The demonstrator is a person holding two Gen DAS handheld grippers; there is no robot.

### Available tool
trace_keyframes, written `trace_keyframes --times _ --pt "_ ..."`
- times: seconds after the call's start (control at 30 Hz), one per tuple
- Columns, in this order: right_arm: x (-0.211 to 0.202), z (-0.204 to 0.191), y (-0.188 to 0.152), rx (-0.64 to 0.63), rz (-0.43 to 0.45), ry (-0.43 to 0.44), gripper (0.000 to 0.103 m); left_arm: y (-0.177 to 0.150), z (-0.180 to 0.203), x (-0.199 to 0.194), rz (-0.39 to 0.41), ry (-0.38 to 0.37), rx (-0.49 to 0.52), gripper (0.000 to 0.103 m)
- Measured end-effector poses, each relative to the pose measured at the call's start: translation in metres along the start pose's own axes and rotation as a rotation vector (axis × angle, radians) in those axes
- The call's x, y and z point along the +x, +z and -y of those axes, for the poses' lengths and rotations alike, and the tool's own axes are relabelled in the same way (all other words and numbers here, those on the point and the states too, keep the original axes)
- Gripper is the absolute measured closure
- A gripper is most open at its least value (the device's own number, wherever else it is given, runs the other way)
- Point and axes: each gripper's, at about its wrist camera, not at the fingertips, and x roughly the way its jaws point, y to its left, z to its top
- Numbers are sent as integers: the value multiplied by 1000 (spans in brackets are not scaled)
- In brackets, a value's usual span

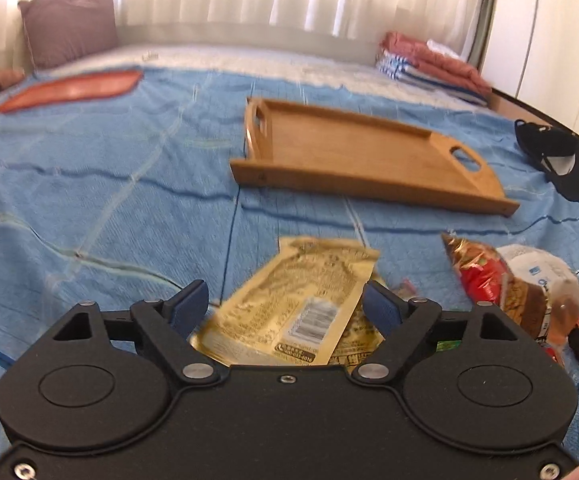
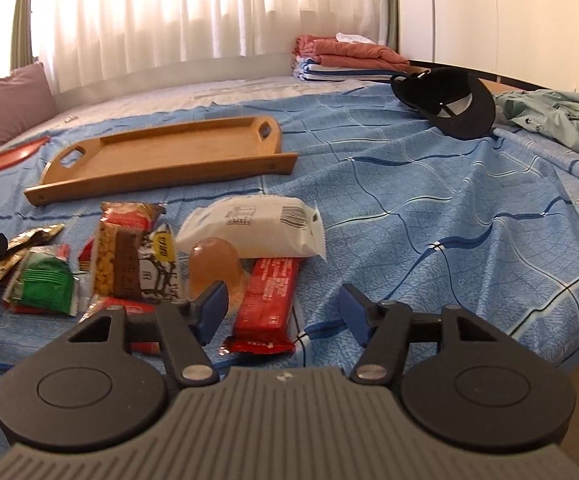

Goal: Organize snacks
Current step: 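Grasp the gold foil packet with the left tool while the right tool grasps the red bar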

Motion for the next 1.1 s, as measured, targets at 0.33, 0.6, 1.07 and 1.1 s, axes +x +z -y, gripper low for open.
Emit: trace_keyframes --times 0.33,0.6,1.07,1.1 --pt "3 -5 -5 -57 8 -7 42 -6 -1 -1 5 -81 -41 41" --pt "2 -7 -4 -74 18 8 49 -9 7 -29 51 -88 -43 35" --pt "6 -8 0 -29 18 7 74 -7 8 -16 -5 -66 -60 42" --pt "4 -7 0 -17 18 8 74 -7 8 -20 4 -70 -60 42"
